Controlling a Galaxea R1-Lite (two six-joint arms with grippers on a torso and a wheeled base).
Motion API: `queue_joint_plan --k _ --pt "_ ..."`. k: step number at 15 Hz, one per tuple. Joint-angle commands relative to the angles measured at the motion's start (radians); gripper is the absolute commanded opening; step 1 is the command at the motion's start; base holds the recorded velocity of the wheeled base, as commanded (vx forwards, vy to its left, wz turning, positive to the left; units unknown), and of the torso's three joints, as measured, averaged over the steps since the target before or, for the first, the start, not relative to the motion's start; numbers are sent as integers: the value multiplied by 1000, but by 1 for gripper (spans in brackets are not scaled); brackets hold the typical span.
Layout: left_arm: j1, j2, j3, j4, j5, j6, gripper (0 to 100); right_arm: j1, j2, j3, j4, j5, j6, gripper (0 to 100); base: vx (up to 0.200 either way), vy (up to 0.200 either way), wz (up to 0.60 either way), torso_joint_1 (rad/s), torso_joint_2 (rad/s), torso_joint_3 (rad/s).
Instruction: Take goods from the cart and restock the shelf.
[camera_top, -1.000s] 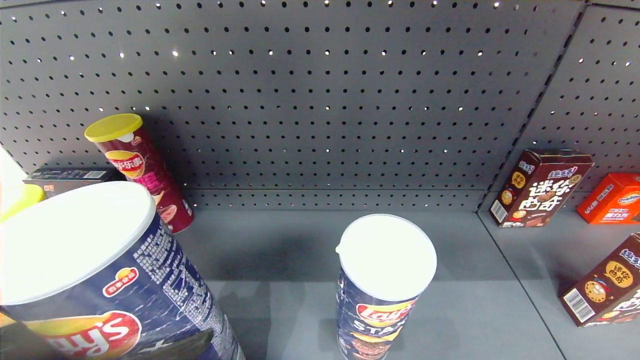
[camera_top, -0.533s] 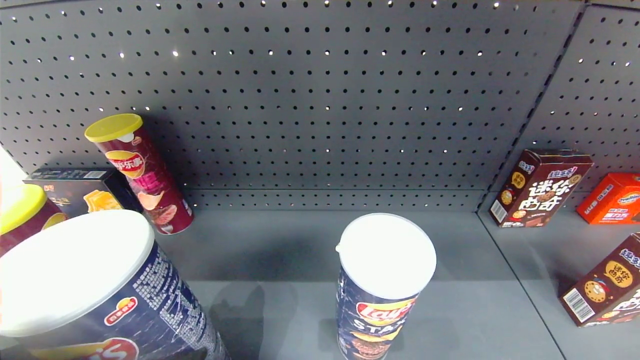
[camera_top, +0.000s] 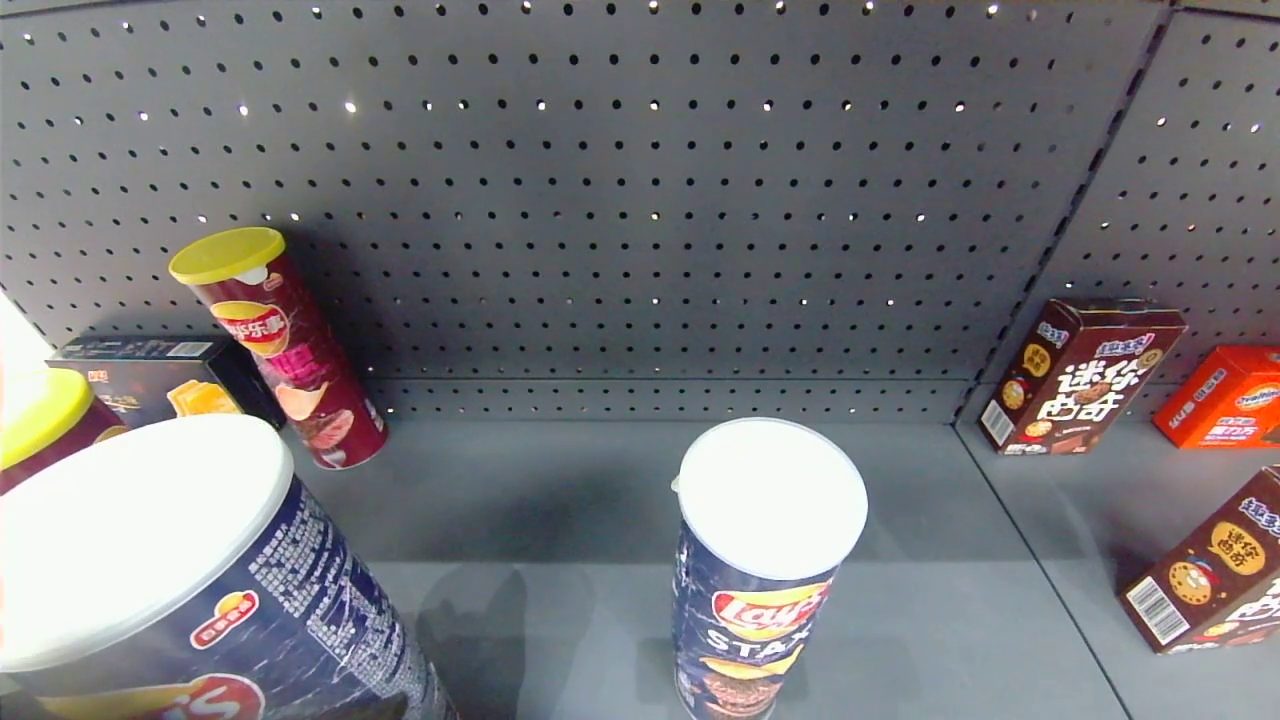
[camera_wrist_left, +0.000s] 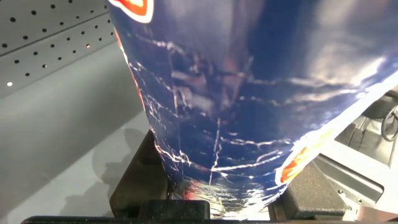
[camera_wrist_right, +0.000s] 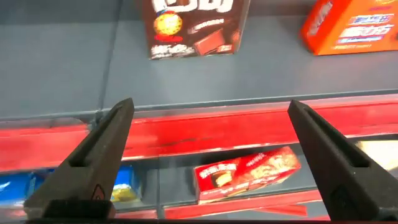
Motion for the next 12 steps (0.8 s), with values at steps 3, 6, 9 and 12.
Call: queue_joint_plan --k 3,6,9,12 --pt "0 2 -7 -2 -1 -1 0 -1 6 1 -3 7 5 100 0 0 0 0 0 0" --pt "0 3 -62 9 8 4 0 1 6 1 -3 7 5 100 0 0 0 0 0 0" --pt "-3 81 -175 35 8 56 0 -1 6 1 -3 7 5 100 0 0 0 0 0 0" --pt "0 175 -269 62 10 85 0 -1 6 1 -3 7 5 100 0 0 0 0 0 0"
